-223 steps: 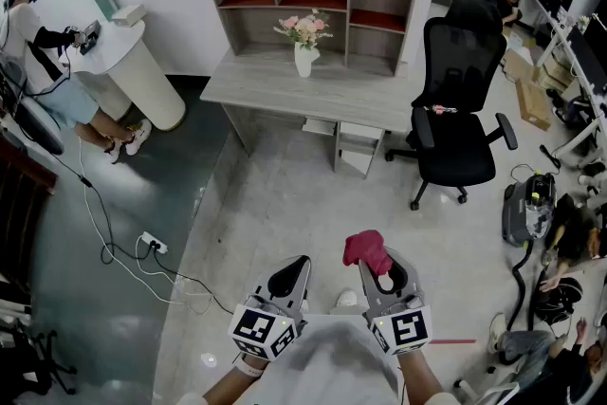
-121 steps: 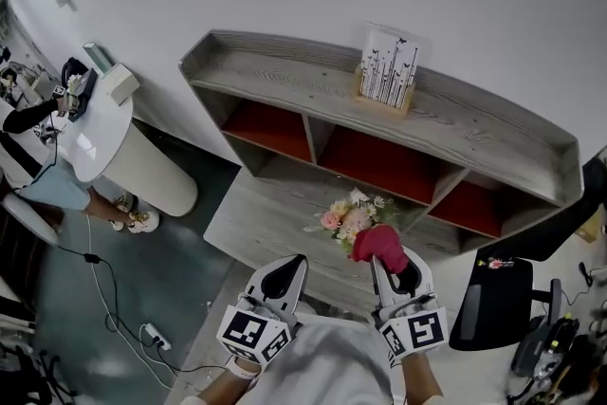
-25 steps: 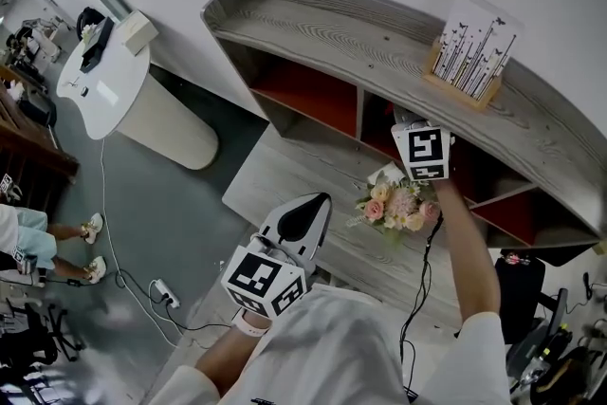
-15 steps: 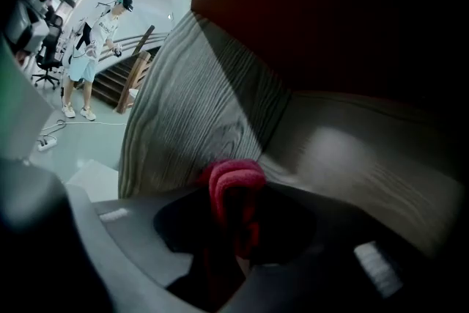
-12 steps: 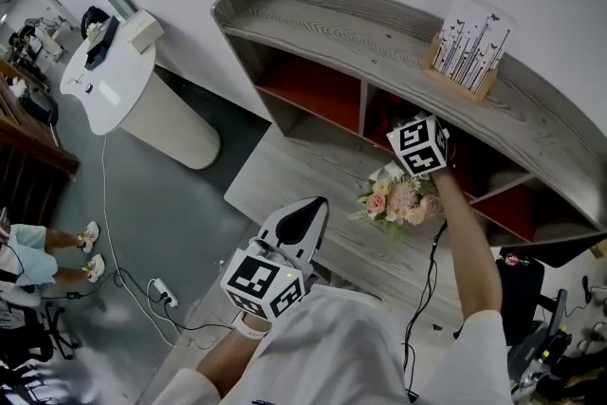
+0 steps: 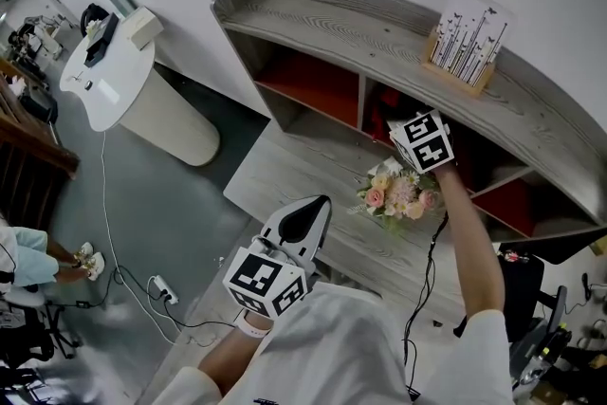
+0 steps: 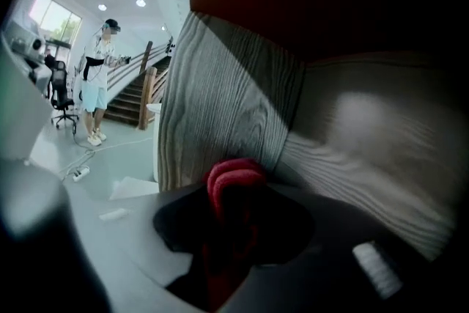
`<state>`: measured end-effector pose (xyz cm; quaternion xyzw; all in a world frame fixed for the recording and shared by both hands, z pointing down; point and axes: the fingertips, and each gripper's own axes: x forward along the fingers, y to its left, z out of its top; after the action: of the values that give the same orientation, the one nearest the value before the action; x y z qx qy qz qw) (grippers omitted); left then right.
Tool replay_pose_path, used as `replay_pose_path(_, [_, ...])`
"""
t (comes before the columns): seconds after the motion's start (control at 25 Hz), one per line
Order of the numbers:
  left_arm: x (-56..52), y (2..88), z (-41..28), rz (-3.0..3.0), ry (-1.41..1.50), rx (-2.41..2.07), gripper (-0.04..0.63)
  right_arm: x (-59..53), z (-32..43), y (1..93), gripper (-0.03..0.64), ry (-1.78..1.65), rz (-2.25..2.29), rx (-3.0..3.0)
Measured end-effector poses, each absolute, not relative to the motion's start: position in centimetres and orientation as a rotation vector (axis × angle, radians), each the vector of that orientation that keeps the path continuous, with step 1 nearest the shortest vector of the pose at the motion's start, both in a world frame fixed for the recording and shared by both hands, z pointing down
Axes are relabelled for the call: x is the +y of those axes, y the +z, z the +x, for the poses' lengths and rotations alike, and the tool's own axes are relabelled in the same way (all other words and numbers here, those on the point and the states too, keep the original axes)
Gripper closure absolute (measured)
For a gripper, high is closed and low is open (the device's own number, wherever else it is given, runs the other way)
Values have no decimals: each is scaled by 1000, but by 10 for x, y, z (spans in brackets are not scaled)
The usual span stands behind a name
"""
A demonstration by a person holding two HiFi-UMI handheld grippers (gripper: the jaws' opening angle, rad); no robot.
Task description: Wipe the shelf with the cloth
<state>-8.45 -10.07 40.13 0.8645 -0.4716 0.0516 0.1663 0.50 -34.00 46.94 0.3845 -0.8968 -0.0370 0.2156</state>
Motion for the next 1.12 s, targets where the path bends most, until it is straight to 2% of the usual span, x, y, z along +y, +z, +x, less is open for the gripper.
replay_pose_path(0.16, [-100,403,-84,2464,153,-1336,589,-330,0,472,495,1,1001,-2541])
replay_pose_path(0.48, [-100,403,-78,2472,148,-1318,589,-311,-8,463,494,-36,1000,-2565])
replay_pose_path(1.12, [-106,398,-80,2483,158,-1330,589,-340,18,355,492,-461,1642,-2644])
